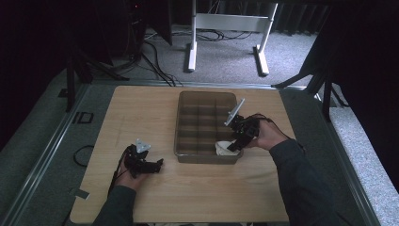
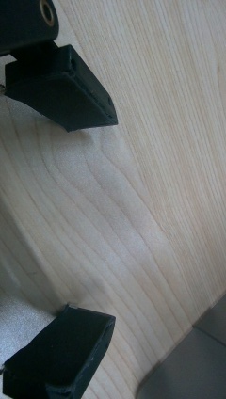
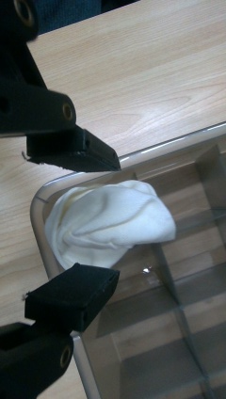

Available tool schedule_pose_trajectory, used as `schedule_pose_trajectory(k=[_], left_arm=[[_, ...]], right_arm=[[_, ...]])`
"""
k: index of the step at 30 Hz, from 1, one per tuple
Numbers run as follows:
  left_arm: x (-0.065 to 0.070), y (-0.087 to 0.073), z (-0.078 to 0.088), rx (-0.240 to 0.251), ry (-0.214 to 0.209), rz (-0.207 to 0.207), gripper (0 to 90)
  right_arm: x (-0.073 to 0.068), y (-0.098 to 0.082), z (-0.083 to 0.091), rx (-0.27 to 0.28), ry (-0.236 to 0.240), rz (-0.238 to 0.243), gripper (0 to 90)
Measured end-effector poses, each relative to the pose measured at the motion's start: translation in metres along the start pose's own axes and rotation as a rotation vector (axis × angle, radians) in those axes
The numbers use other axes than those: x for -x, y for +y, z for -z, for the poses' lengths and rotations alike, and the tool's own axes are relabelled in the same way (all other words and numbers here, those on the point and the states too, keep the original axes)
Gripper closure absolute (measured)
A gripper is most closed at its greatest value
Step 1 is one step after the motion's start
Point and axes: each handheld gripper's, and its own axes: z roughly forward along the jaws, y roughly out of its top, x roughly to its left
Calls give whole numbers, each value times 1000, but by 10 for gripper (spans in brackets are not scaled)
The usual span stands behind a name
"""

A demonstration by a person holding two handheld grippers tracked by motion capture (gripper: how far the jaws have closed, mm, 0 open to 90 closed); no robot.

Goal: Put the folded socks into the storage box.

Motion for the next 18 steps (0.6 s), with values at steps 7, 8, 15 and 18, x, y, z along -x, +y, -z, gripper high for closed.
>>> schedule_pose_trajectory(k=[7, 8, 15, 18], left_arm=[[0, 0, 0, 0, 0, 0, 66], [0, 0, 0, 0, 0, 0, 66], [0, 0, 0, 0, 0, 0, 66], [0, 0, 0, 0, 0, 0, 66]], right_arm=[[2, 5, 1, 18, -14, 0, 614], [3, 6, 1, 17, -17, -1, 637], [3, 8, -3, 1, -27, -1, 779], [4, 8, -5, 3, -36, 6, 820]])
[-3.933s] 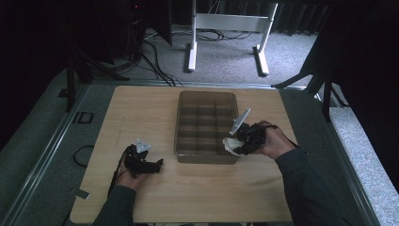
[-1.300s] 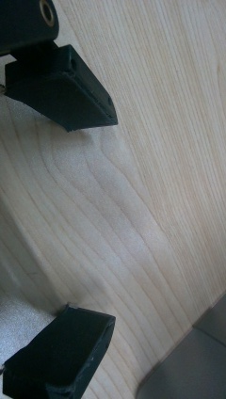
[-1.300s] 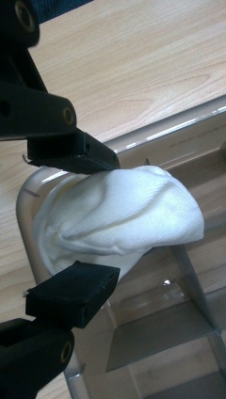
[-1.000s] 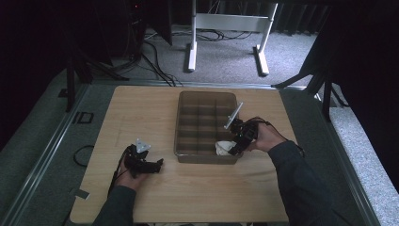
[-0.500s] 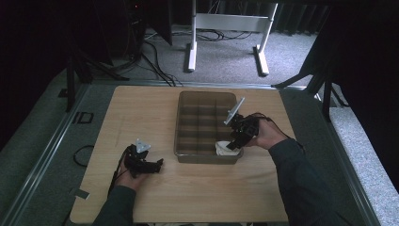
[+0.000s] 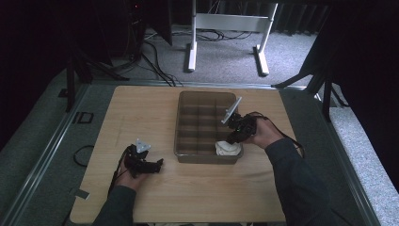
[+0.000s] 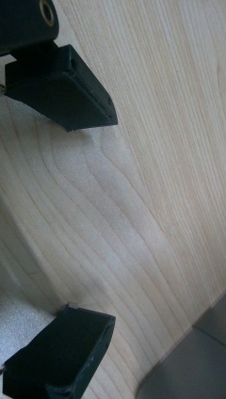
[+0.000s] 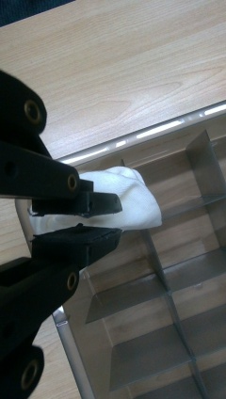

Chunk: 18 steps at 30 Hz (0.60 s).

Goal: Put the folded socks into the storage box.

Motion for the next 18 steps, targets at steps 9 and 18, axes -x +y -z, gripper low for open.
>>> schedule_pose_trajectory(k=[9, 18], left_arm=[[0, 0, 0, 0, 0, 0, 66], [0, 0, 0, 0, 0, 0, 66]], right_arm=[[-2, 3, -8, -27, -2, 4, 845], [-2, 4, -14, -55, -4, 7, 834]])
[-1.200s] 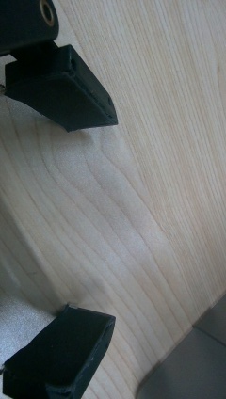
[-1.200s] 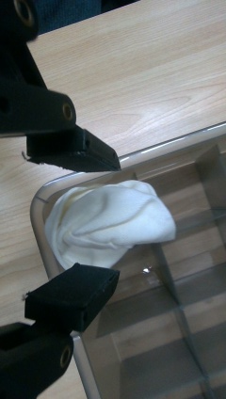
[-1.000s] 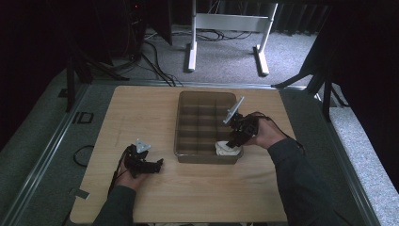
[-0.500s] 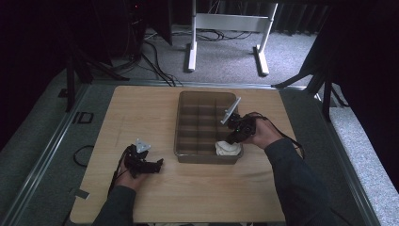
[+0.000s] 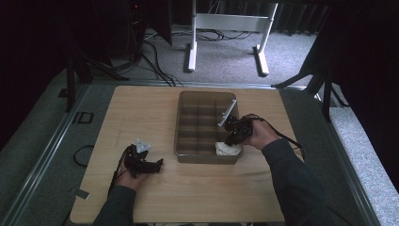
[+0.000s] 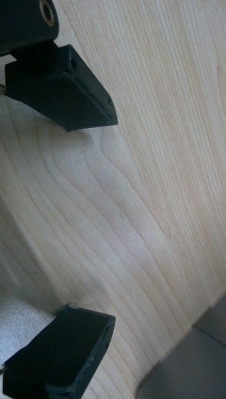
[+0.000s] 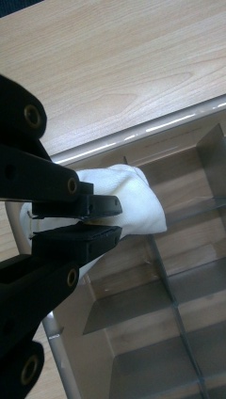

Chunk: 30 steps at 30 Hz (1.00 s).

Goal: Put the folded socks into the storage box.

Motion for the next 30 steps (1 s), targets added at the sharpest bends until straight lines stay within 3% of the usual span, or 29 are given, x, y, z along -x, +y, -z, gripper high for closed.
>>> schedule_pose_trajectory(k=[7, 30], left_arm=[[0, 0, 0, 0, 0, 0, 66], [0, 0, 0, 0, 0, 0, 66]], right_arm=[[0, 1, -6, -25, -2, 4, 792], [0, 0, -21, -73, 7, 1, 778]])
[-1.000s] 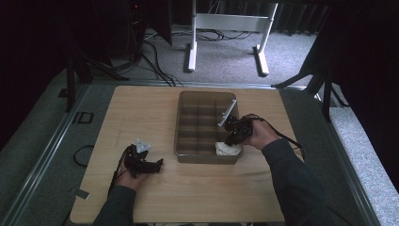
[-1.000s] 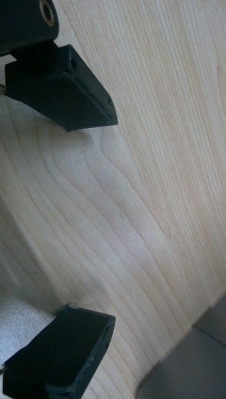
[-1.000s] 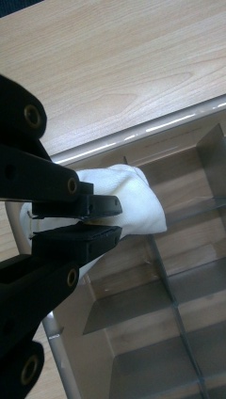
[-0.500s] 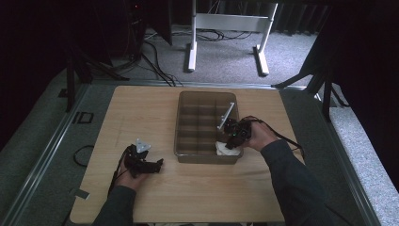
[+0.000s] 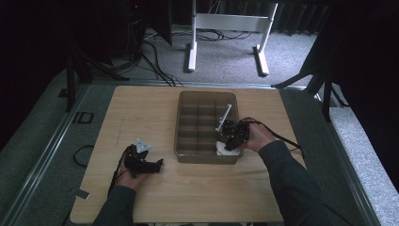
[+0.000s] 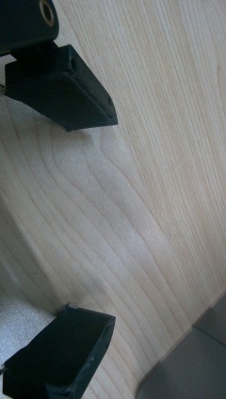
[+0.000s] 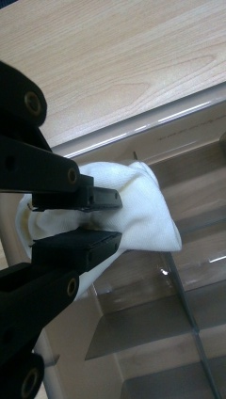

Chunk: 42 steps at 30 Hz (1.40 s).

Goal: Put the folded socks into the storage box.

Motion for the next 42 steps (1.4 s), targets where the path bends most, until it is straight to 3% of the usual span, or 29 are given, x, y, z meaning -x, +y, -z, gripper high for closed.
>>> schedule_pose_trajectory(k=[42], left_arm=[[0, 0, 0, 1, 0, 1, 66]], right_arm=[[-2, 4, -19, -55, -6, 10, 796]])
